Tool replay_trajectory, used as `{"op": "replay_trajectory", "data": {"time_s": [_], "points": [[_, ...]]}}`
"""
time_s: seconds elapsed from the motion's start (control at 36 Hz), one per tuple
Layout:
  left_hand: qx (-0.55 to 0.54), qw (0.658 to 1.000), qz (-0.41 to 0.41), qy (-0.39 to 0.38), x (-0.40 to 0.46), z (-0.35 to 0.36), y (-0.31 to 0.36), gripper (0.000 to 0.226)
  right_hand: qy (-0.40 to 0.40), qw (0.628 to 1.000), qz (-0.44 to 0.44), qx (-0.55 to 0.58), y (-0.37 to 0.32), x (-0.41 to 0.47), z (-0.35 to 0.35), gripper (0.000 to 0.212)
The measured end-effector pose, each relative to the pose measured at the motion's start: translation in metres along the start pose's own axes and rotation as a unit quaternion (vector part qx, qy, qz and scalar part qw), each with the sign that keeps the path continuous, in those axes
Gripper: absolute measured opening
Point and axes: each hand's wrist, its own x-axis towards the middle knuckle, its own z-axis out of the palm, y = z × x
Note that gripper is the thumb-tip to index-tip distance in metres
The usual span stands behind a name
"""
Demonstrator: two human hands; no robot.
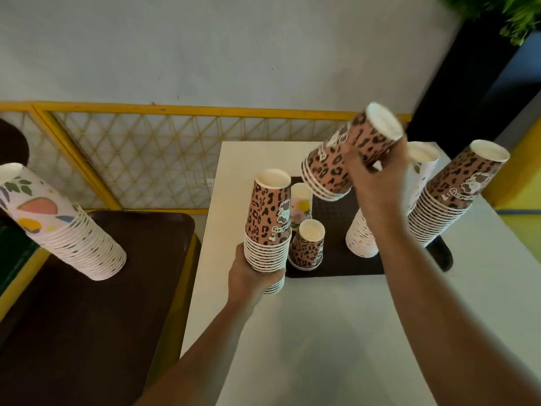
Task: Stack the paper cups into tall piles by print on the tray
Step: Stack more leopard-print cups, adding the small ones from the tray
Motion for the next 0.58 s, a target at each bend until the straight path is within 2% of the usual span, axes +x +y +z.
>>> {"op": "replay_trajectory", "data": {"time_s": [0.11, 0.39, 0.58], "points": [[-0.002, 1.0, 0.007, 0.01, 0.003, 0.0, 0.001, 0.082, -0.043, 0.995, 0.004, -0.095, 0.04, -0.024, 0.01, 0.068], [-0.015, 1.0, 0.007, -0.005, 0.005, 0.0, 0.004, 0.074, -0.194, 0.965, 0.023, -0.176, 0.108, -0.059, 0.021, 0.075], [0.0, 1.0, 0.011, -0.009, 0.005, 0.004, 0.003, 0.078, -0.221, 0.952, 0.061, -0.201, 0.127, -0.069, 0.022, 0.074]]}}
